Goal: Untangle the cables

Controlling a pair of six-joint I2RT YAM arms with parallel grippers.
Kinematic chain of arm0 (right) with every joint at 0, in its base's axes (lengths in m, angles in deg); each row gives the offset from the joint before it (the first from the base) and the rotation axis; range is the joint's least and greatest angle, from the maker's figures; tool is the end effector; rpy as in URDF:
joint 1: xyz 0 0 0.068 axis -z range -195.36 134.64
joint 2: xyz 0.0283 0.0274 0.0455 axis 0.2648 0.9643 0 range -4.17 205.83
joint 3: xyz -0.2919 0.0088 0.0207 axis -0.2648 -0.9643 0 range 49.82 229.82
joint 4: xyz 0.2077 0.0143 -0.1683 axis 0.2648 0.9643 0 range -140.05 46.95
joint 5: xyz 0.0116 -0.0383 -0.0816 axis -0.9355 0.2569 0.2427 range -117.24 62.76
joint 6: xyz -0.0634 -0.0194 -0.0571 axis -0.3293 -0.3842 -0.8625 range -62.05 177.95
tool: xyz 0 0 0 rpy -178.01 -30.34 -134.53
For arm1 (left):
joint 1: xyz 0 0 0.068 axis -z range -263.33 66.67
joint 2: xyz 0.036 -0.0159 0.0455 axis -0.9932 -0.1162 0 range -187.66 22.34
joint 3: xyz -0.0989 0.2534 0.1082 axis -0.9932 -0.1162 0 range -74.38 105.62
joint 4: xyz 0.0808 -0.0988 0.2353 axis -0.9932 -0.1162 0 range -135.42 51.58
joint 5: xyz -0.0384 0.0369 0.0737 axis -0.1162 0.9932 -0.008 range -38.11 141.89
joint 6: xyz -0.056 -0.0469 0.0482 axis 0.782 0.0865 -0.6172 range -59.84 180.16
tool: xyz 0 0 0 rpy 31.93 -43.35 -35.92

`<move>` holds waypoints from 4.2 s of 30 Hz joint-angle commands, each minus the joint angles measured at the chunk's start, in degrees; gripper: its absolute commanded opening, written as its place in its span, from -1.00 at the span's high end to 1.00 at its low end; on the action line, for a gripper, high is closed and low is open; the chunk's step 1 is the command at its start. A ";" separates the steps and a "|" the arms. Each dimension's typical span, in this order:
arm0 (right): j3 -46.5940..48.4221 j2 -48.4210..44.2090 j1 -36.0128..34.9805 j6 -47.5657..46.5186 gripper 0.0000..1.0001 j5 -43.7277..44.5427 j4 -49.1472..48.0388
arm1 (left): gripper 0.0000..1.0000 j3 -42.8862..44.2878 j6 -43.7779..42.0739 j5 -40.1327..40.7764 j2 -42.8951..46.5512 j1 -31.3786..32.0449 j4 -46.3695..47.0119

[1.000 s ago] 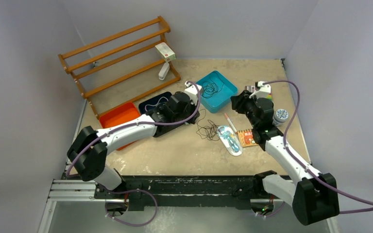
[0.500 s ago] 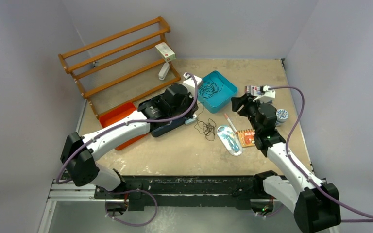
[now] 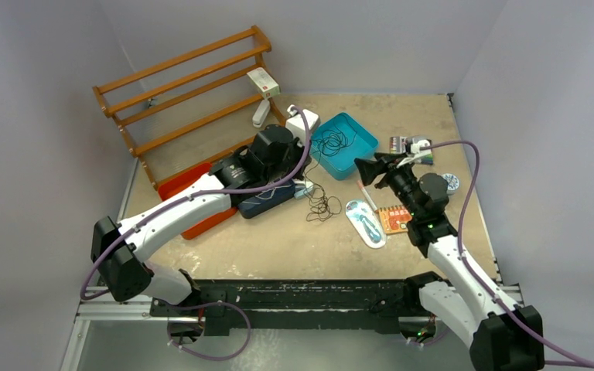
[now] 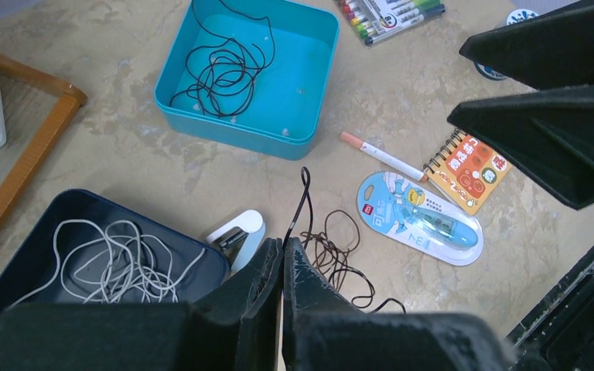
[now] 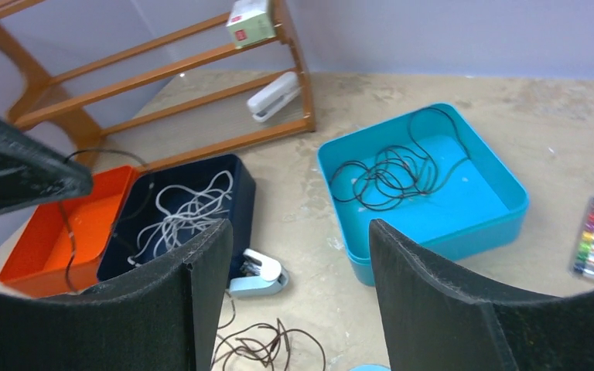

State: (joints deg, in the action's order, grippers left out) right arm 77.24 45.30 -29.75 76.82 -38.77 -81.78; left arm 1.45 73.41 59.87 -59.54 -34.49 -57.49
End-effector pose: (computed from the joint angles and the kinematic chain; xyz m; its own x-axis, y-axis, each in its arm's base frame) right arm 0.2274 0.0744 0.3162 0.0135 0.3307 -0.9436 -0.4637 0.8382 0.2871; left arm 0.2537 -0.2737 0.3643 -0.4239 0.1399 -0.8949 0.5811 0.7999 -0.1502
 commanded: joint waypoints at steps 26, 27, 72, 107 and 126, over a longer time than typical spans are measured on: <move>4.67 19.21 -10.83 0.46 -0.36 -10.71 -30.04 | 1.00 4.40 -1.89 -1.90 1.37 0.11 1.39; 5.35 20.27 -10.83 0.57 -0.35 -11.27 -30.56 | 1.00 4.42 -1.98 -2.11 1.27 0.12 1.40; -2.21 41.26 -17.28 10.05 -0.15 6.42 -33.46 | 1.00 22.69 -5.19 -0.33 3.79 0.09 -2.49; -1.51 27.29 -17.32 -3.29 -0.19 9.04 -25.05 | 1.00 6.13 3.87 34.83 17.24 -9.83 -10.91; 2.44 33.65 -17.28 -2.36 -0.19 5.55 -27.20 | 1.00 -7.13 17.45 55.79 26.31 -13.33 -26.33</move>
State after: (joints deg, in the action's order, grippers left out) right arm 77.20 79.03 -46.84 75.23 -32.04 -106.08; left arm -4.08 85.98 110.87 -34.84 -47.32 -80.33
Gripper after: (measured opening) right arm 0.592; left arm 0.009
